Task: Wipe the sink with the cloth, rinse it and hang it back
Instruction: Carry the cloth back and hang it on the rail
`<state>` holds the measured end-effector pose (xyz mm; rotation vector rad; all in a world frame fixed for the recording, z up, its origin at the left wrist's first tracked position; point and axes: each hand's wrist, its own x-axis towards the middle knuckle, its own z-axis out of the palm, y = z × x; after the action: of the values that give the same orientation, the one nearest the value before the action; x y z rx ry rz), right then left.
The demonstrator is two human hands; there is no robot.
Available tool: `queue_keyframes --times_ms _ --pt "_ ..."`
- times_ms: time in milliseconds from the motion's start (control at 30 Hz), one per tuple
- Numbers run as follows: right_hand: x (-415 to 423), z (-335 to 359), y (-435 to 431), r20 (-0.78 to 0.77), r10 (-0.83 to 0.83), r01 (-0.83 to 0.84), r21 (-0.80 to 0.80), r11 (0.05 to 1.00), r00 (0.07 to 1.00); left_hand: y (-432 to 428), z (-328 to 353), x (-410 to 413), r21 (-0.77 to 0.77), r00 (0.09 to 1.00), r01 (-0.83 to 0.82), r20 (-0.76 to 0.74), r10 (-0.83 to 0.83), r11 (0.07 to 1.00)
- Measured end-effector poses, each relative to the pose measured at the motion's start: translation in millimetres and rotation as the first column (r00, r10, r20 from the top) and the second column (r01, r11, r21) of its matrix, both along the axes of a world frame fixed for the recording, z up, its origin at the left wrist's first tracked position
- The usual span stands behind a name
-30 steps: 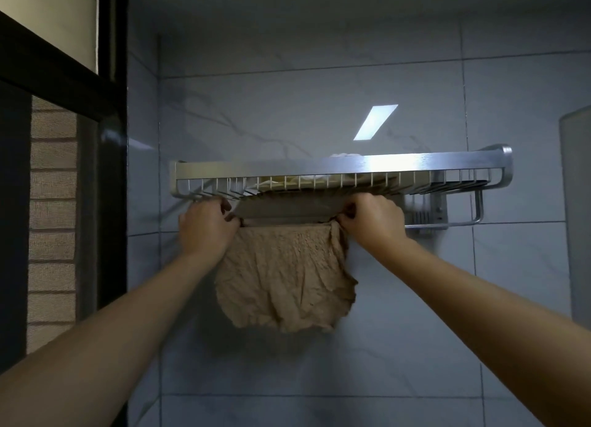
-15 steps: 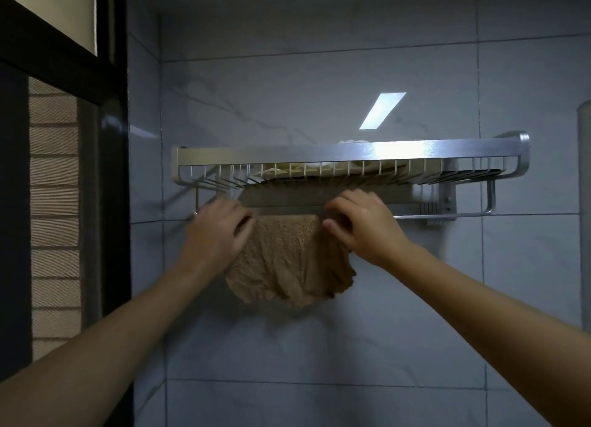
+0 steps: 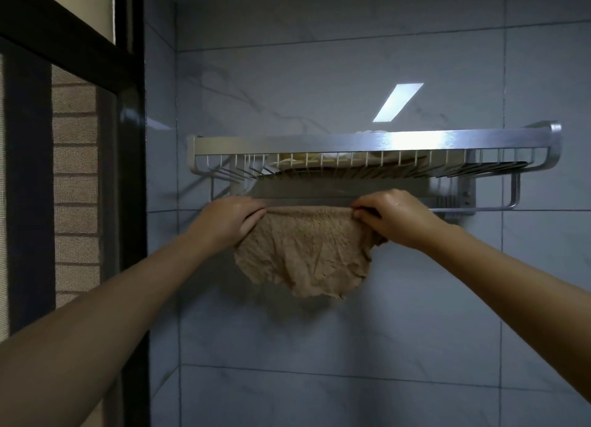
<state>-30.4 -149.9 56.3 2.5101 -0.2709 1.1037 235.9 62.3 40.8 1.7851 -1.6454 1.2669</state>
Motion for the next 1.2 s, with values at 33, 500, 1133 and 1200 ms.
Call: queue_keyframes --times_ms 33,500,1133,1200 --pt "-5.4 -2.1 -4.3 0.016 -0.013 0.013 -0.011 1.0 1.0 0.7 0.1 1.5 0.013 1.0 -0.012 -0.006 0.012 1.0" --pt "-31.5 -45.9 11.5 0.385 -0.051 -0.046 0.237 0.97 0.922 -40.6 -19.8 -59.4 -0.083 0.995 -0.057 0.08 0.064 0.995" --pt "-12.6 -59.8 34.6 0.576 -0.19 -0.213 0.558 0.802 0.795 -14.0 -19.8 -38.7 -0.102 0.983 -0.179 0.018 0.182 0.979" --pt "-7.5 -66.1 31.3 0.617 -0.19 -0.307 0.606 0.734 0.763 -7.1 -22.3 -26.9 -0.119 0.98 -0.194 0.008 0.196 0.974"
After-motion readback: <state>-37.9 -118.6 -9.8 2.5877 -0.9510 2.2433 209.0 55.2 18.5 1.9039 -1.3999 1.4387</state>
